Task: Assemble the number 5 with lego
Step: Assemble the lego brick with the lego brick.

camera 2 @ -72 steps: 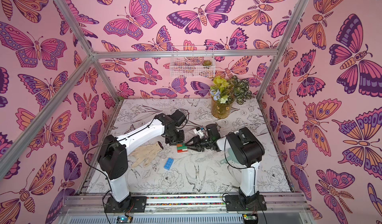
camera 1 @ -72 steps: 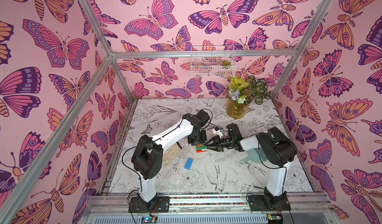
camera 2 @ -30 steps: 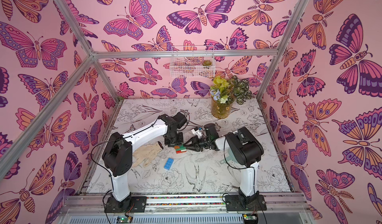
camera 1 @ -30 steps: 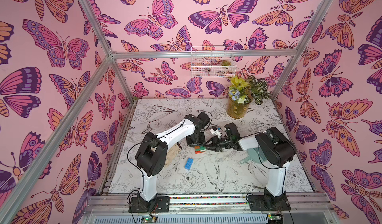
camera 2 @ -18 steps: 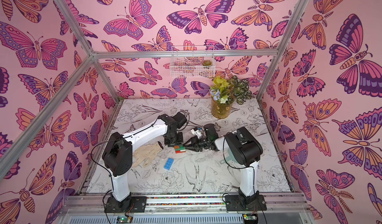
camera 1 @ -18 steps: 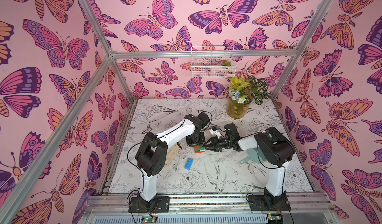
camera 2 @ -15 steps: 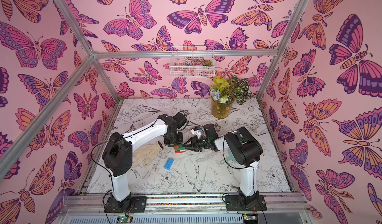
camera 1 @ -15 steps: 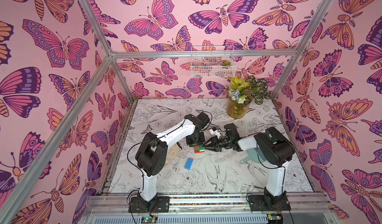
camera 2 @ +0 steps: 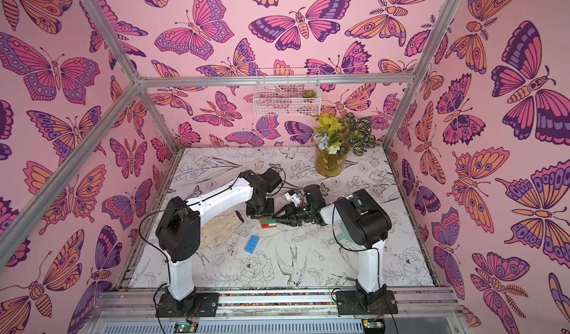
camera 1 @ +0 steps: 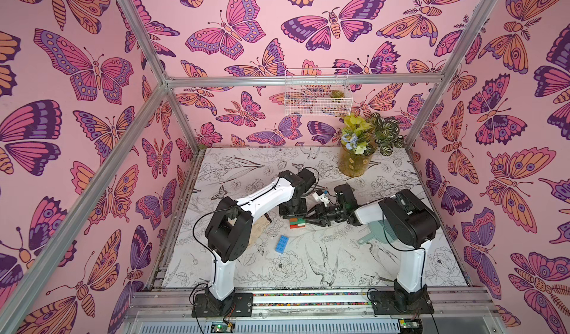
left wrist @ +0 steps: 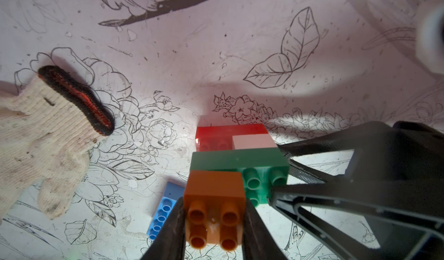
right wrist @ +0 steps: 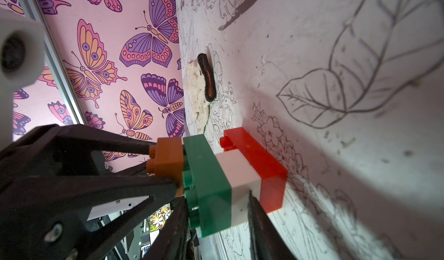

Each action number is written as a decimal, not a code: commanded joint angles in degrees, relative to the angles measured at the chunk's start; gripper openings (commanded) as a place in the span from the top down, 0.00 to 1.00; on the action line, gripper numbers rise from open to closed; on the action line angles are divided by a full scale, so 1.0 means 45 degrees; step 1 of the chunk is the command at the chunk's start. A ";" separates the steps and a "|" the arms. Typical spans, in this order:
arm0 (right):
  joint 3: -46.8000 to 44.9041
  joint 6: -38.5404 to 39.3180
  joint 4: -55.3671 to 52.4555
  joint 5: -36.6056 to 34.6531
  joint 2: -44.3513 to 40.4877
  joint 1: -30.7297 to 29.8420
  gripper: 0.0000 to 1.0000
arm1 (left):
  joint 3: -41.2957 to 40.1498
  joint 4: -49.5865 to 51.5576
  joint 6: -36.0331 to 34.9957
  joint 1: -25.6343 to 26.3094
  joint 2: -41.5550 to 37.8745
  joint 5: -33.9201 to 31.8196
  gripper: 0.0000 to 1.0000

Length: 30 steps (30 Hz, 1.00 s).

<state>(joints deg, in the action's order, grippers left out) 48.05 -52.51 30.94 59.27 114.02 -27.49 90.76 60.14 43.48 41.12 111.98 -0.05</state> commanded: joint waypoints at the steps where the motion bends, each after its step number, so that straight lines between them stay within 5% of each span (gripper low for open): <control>1: -0.0268 0.0009 -0.0896 -0.0690 0.0766 -0.0357 0.59 | -0.0562 0.0054 -0.0333 0.0234 0.1293 0.0436 1.00; 30: -0.0020 0.0376 -0.1926 -0.0837 0.1055 -0.0511 0.63 | -0.1322 -0.0209 0.0581 0.0010 0.1621 0.1125 1.00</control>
<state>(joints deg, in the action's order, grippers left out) 48.27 -52.49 31.77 60.53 114.61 -27.35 89.38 59.18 46.13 40.84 112.14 0.91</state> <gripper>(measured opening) 0.378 0.351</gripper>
